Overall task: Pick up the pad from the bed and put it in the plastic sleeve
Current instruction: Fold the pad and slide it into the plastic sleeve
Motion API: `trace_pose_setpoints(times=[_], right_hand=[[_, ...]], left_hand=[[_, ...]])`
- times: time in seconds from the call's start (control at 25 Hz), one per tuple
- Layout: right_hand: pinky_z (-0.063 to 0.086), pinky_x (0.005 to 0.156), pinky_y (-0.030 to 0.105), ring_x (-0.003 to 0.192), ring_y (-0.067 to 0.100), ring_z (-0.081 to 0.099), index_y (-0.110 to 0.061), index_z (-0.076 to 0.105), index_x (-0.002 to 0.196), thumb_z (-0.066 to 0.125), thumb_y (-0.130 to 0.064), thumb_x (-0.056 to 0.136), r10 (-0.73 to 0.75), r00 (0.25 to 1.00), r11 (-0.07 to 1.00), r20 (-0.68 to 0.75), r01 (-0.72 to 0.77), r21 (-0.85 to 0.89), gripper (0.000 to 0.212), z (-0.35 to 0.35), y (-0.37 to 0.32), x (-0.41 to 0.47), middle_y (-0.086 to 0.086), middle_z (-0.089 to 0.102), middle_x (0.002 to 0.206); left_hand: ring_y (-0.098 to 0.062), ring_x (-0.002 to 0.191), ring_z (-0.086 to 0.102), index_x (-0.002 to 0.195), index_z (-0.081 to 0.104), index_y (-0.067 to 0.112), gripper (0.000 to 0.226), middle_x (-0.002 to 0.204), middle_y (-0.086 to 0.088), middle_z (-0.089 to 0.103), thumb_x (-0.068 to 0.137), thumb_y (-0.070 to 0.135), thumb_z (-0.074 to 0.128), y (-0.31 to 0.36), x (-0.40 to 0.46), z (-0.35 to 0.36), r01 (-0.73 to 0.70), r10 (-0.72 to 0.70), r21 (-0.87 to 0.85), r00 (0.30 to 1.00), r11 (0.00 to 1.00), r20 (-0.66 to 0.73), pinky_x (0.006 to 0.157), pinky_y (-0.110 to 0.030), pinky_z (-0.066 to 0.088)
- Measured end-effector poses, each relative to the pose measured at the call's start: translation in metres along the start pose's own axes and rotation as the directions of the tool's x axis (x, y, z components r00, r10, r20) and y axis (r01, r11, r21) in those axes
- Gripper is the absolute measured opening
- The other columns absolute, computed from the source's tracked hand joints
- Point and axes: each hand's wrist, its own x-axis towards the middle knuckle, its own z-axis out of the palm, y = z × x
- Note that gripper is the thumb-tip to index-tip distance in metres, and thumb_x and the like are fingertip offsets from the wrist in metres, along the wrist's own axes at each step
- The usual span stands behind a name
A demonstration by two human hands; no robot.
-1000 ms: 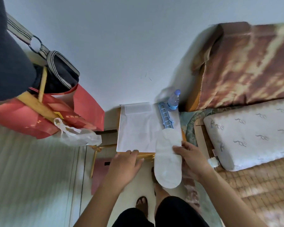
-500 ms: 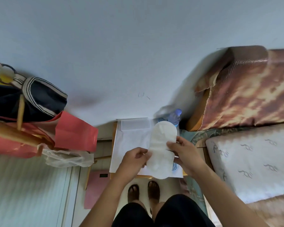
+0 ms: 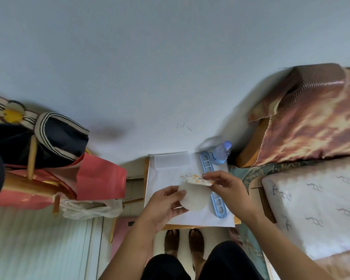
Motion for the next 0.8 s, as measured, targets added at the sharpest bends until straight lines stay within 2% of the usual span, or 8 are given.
trace_pose_setpoints(times=[0.08,0.16,0.28,0.4,0.48,0.6,0.72,0.8], right_hand=[[0.052,0.074,0.007,0.096,0.007,0.063,-0.024,0.070,0.085,0.058,0.008,0.084,-0.031,0.999,0.995,0.032,0.034,-0.090,0.034,0.003,0.003,-0.001,-0.003,0.068,0.104],[0.053,0.079,0.010,0.104,0.010,0.061,-0.021,0.071,0.090,0.059,0.005,0.085,-0.058,0.997,0.987,0.054,0.066,-0.144,0.029,0.003,0.007,-0.002,-0.001,0.065,0.113],[0.053,0.088,0.018,0.113,0.010,0.055,-0.015,0.072,0.096,0.058,0.005,0.084,-0.073,0.992,0.969,0.100,0.094,-0.227,0.027,0.003,0.010,-0.003,-0.002,0.060,0.120],[0.052,0.093,0.023,0.116,0.007,0.052,-0.017,0.073,0.092,0.054,0.009,0.083,-0.032,0.989,0.979,0.145,0.060,-0.194,0.033,0.004,0.010,-0.007,-0.007,0.055,0.122],[0.054,0.087,0.017,0.113,0.004,0.054,-0.022,0.073,0.088,0.053,0.006,0.085,-0.010,0.994,0.993,0.113,0.024,-0.120,0.034,0.006,0.012,-0.007,-0.010,0.057,0.119],[0.056,0.069,0.013,0.098,0.008,0.064,-0.029,0.066,0.098,0.060,-0.014,0.088,0.098,0.995,0.994,0.002,-0.098,0.045,0.019,0.008,0.017,-0.001,-0.007,0.066,0.107],[0.056,0.058,0.015,0.085,0.011,0.069,-0.022,0.065,0.105,0.067,-0.029,0.083,0.318,0.946,0.944,0.060,-0.322,0.068,0.023,0.011,0.028,0.012,-0.004,0.071,0.096],[0.056,0.060,0.017,0.082,0.011,0.071,-0.019,0.068,0.096,0.072,-0.026,0.079,0.404,0.908,0.908,0.112,-0.413,0.071,0.019,0.016,0.037,0.021,-0.002,0.073,0.094]], left_hand=[[-0.020,0.080,0.072,0.097,0.066,0.007,0.014,0.092,-0.008,0.074,0.083,0.005,0.064,0.004,0.002,-0.001,-0.005,0.005,-0.006,1.000,1.000,-0.004,0.059,-0.030,0.059],[-0.020,0.083,0.071,0.101,0.066,0.009,0.015,0.093,-0.008,0.075,0.087,0.008,0.060,0.007,0.003,-0.002,0.006,-0.006,-0.018,1.000,1.000,0.000,0.060,-0.032,0.060],[-0.024,0.089,0.071,0.104,0.065,0.011,0.027,0.095,-0.010,0.075,0.094,0.029,0.048,0.010,0.003,-0.005,0.045,-0.042,-0.097,0.998,0.994,0.039,0.064,-0.037,0.060],[-0.027,0.094,0.069,0.108,0.063,0.011,0.030,0.101,-0.012,0.073,0.091,0.034,0.054,0.011,0.004,-0.005,0.025,-0.023,-0.062,0.999,0.998,0.032,0.065,-0.038,0.060],[-0.025,0.093,0.069,0.107,0.063,0.013,0.022,0.101,-0.010,0.072,0.087,0.020,0.062,0.009,0.005,-0.005,-0.033,0.034,0.032,0.999,0.999,-0.002,0.066,-0.036,0.061],[-0.023,0.096,0.067,0.103,0.064,0.018,0.021,0.104,-0.006,0.068,0.084,0.008,0.064,0.005,0.008,-0.008,-0.077,0.084,0.125,0.995,0.989,-0.057,0.073,-0.037,0.060],[-0.019,0.095,0.068,0.098,0.067,0.023,0.021,0.101,0.001,0.071,0.084,0.007,0.065,0.002,0.011,-0.014,-0.083,0.091,0.173,0.995,0.981,-0.044,0.070,-0.033,0.061],[-0.018,0.095,0.068,0.105,0.066,0.020,0.025,0.102,0.002,0.071,0.083,0.008,0.066,-0.001,0.017,-0.019,-0.077,0.087,0.196,0.995,0.978,-0.045,0.071,-0.032,0.061]])
